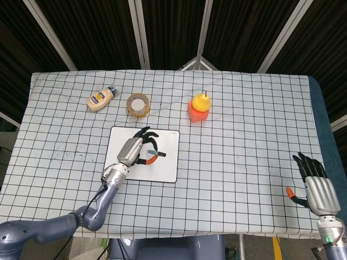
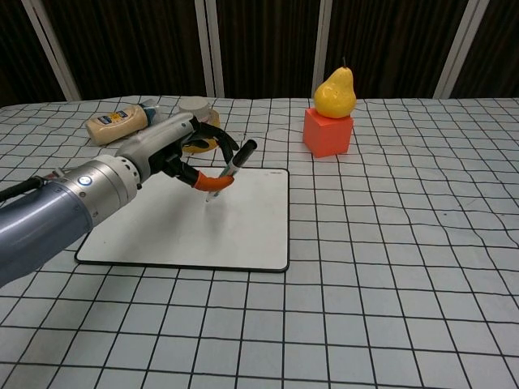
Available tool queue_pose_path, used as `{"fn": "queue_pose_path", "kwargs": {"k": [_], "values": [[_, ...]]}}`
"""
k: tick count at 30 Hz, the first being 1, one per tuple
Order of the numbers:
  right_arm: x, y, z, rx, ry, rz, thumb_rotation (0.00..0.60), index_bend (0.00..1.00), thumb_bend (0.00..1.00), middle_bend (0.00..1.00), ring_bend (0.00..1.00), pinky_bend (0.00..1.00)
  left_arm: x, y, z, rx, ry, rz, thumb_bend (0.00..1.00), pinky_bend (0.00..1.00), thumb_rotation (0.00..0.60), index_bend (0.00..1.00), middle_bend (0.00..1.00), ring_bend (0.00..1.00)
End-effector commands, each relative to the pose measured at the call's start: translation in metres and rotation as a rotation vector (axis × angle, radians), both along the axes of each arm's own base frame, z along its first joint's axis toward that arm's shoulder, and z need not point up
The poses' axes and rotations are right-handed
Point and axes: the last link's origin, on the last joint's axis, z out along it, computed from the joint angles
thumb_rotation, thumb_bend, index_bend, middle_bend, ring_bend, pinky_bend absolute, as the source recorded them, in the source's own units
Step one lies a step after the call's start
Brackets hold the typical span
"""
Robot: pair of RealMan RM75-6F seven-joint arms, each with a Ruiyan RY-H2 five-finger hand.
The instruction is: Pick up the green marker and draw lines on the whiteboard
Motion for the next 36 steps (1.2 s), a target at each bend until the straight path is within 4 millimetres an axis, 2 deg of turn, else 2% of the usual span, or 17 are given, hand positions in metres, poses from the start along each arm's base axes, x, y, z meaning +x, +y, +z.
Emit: {"fn": "queue_pose_path", "kwargs": {"k": [1, 23, 30, 36], "values": [[0.0, 0.0, 0.0, 0.0, 0.001, 0.0, 0.6, 0.0, 0.32, 0.0, 0.0, 0.04, 0.0, 0.0, -0.002, -0.004, -0.001, -0.002, 0.53, 0.11, 0.6, 0.7, 0.24, 0.05], [0.0, 0.001, 0.0, 0.001, 0.001, 0.002, 0.6, 0.0, 0.32, 0.0, 0.0, 0.04, -0.003, 0.004, -0.004, 0.0, 0.033, -0.007, 0.53, 0.11, 0.6, 0.7, 0.24, 0.05], [0.0, 0.001, -0.001, 0.005, 0.0, 0.001, 0.6, 0.0, 0.32, 0.0, 0.0, 0.04, -0.015, 0.011, 0.0, 0.021, 0.064, 0.008, 0.53, 0.11, 0.6, 0.7, 0.24, 0.05], [0.0, 0.001, -0.001, 0.008, -0.002, -0.001, 0.6, 0.0, 0.32, 0.0, 0.0, 0.04, -0.031, 0.023, 0.012, 0.07, 0.109, 0.019, 0.53, 0.11, 0.6, 0.71, 0.25, 0.05]]}}
